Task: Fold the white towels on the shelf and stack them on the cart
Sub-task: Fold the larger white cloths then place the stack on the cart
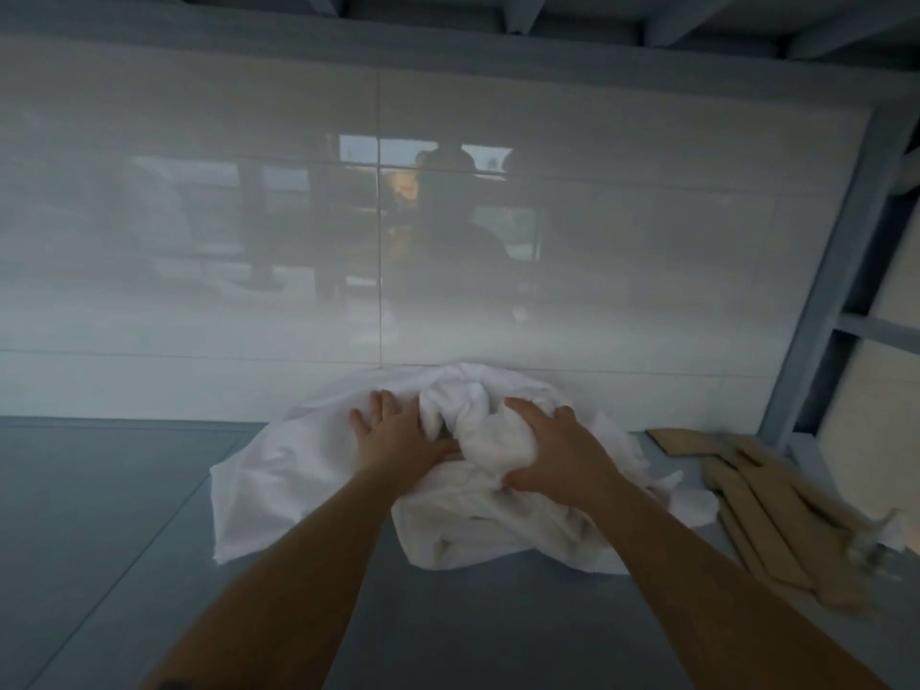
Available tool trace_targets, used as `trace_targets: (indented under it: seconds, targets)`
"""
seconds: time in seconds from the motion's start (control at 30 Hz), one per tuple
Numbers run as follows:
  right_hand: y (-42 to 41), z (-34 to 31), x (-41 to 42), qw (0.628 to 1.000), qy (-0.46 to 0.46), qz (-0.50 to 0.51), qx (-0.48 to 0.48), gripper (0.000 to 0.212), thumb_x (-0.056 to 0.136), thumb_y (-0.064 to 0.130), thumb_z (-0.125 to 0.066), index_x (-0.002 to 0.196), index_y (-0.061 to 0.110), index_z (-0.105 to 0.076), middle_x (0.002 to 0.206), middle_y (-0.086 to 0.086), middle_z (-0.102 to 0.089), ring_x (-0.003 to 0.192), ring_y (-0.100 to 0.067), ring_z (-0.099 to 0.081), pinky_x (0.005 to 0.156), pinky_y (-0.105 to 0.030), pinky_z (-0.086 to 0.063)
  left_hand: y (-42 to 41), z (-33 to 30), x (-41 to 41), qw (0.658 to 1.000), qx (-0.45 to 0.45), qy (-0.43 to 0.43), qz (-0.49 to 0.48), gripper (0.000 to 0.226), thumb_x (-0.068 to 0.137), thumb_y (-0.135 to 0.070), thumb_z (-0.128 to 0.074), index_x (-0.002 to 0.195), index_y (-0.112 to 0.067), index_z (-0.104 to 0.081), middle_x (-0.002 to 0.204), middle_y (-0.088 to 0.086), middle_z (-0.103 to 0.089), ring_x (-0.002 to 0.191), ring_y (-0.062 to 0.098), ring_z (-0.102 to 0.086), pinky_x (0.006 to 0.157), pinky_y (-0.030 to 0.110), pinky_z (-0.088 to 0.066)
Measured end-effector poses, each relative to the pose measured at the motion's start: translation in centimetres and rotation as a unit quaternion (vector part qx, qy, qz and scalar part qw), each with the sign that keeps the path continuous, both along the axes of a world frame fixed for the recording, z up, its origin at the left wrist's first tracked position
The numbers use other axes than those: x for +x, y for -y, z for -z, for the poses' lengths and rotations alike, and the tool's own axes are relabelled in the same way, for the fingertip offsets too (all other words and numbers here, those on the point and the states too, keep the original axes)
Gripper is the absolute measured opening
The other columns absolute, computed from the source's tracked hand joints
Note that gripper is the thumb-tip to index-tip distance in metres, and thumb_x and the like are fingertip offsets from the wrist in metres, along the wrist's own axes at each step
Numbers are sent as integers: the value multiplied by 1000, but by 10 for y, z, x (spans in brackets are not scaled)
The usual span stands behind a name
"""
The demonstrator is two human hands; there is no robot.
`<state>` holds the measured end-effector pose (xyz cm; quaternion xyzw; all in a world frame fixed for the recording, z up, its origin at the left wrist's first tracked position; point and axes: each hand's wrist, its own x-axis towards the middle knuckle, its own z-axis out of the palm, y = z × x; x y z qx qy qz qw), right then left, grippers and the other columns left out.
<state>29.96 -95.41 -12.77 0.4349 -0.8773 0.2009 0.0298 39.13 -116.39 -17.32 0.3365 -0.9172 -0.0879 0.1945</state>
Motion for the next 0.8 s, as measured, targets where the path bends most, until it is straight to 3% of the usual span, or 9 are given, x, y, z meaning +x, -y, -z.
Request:
trace_targets:
  seconds: [0.13, 0.2, 0.27, 0.33, 0.37, 0.53, 0.6, 0.73, 0.8]
  targets:
    - [-4, 12, 5, 996, -49, 15, -72, 88, 71, 52, -72, 145, 43, -24, 139, -6, -35, 118, -25, -48, 94, -36, -44, 6, 5, -3, 999, -6, -52, -8, 58, 87, -62, -43, 134, -27, -49, 153, 15, -26, 144, 29, -10, 113, 57, -4]
    - [-8, 16, 14, 989, -79, 26, -122, 78, 74, 50, -70, 142, 42, -33, 129, -5, -42, 106, -24, -51, 87, -36, -46, 2, 4, -1, 998, -25, -47, -15, 51, 96, -54, -36, 134, -23, -48, 148, 12, -36, 140, 29, -23, 111, 58, -14]
    - [-12, 17, 23, 980, -99, 25, -171, 68, 79, 43, -69, 140, 37, -40, 125, -7, -45, 107, -26, -51, 86, -39, -47, -3, -5, 4, 994, 23, -109, 7, 46, 98, -47, -39, 133, -20, -50, 137, 10, -50, 129, 29, -42, 108, 50, -26]
    - [-14, 11, 30, 966, -110, 16, -233, 60, 81, 33, -70, 137, 30, -48, 121, -12, -49, 107, -29, -51, 84, -41, -48, -10, -20, 13, 969, 84, -227, 61, 35, 96, -40, -50, 123, -19, -61, 117, 7, -66, 109, 26, -60, 89, 33, -41]
    - [-14, 7, 35, 957, -117, 11, -264, 58, 81, 29, -72, 135, 27, -51, 118, -14, -51, 106, -31, -52, 83, -41, -48, -14, -28, 20, 952, 97, -277, 86, 30, 95, -36, -54, 116, -19, -65, 108, 3, -70, 99, 21, -63, 79, 26, -41]
    - [-16, -31, 59, 929, -119, -21, -349, 61, 81, 23, -74, 136, 30, -48, 118, -11, -49, 106, -28, -53, 89, -29, -44, -32, -81, 54, 902, 95, -405, 117, 20, 92, -22, -61, 108, -16, -70, 93, -14, -64, 85, 4, -57, 64, -1, -35]
    - [-17, -53, 73, 921, -104, -47, -374, 63, 83, 27, -72, 136, 41, -41, 122, -9, -44, 108, -26, -52, 91, -31, -45, -40, -107, 68, 892, 92, -428, 110, 17, 92, -20, -60, 104, -14, -70, 88, -12, -64, 80, 5, -58, 63, -2, -35]
    - [-20, -102, 111, 907, -87, -75, -405, 69, 82, 32, -68, 136, 53, -32, 130, -1, -36, 114, -21, -46, 95, -27, -42, -66, -161, 108, 867, 101, -476, 106, 9, 94, -17, -57, 88, -17, -65, 69, -19, -57, 62, -14, -51, 57, 2, -35]
    - [-24, -122, 136, 907, -80, -82, -404, 71, 81, 39, -67, 137, 56, -28, 128, 11, -29, 115, -10, -40, 98, -15, -36, -80, -186, 134, 861, 100, -488, 102, 17, 94, -14, -57, 78, -20, -57, 58, -20, -49, 54, -13, -46, 52, 5, -34]
